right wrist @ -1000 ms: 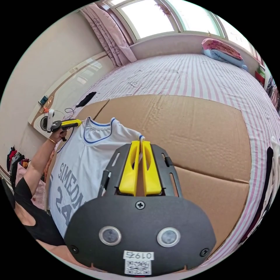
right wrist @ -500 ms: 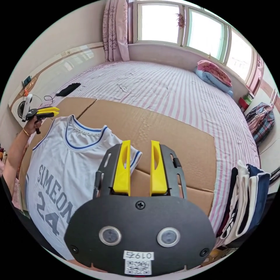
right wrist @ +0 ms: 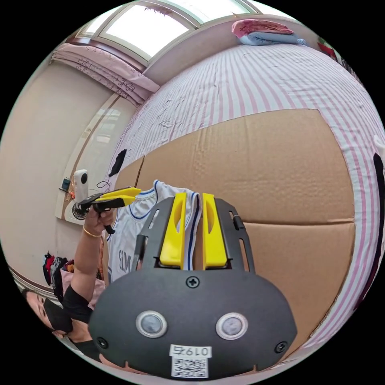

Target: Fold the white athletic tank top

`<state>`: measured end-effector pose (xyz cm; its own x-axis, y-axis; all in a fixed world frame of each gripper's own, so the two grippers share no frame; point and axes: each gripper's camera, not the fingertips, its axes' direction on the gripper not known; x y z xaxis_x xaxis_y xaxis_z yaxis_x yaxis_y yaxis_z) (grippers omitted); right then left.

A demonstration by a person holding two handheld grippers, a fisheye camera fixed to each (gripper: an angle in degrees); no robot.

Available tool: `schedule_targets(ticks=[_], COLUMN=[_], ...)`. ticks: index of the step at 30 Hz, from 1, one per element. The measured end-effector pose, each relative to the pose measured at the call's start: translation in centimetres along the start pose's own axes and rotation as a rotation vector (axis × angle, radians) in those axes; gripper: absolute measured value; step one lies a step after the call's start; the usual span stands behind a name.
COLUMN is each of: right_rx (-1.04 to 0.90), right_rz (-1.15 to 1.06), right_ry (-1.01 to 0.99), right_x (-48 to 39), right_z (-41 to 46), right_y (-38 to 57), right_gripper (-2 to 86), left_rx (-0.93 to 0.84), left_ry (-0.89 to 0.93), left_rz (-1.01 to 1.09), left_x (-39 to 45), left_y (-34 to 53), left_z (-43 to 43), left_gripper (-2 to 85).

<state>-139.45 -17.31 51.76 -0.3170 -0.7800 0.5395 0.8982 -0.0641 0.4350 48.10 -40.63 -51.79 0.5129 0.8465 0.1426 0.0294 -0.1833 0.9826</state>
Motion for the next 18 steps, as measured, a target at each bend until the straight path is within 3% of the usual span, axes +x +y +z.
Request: schedule_targets(ticks=[8,18], right_rx=[-0.047,-0.040], right_rz=[0.002,0.013], right_ry=[-0.101,-0.137], right_x=[1.5,2.6], right_z=[3.0,5.2], right_y=[0.0,0.6], right_gripper=[7.6,6.6], left_rx=[0.013,0.000], left_ry=[0.093,0.059], left_rz=[-0.163,-0.155], left_x=[-3.9,-3.5], left_y=[-1.5,-1.9], left_z=[6.1,8.2], left_gripper=[12.0,9.1])
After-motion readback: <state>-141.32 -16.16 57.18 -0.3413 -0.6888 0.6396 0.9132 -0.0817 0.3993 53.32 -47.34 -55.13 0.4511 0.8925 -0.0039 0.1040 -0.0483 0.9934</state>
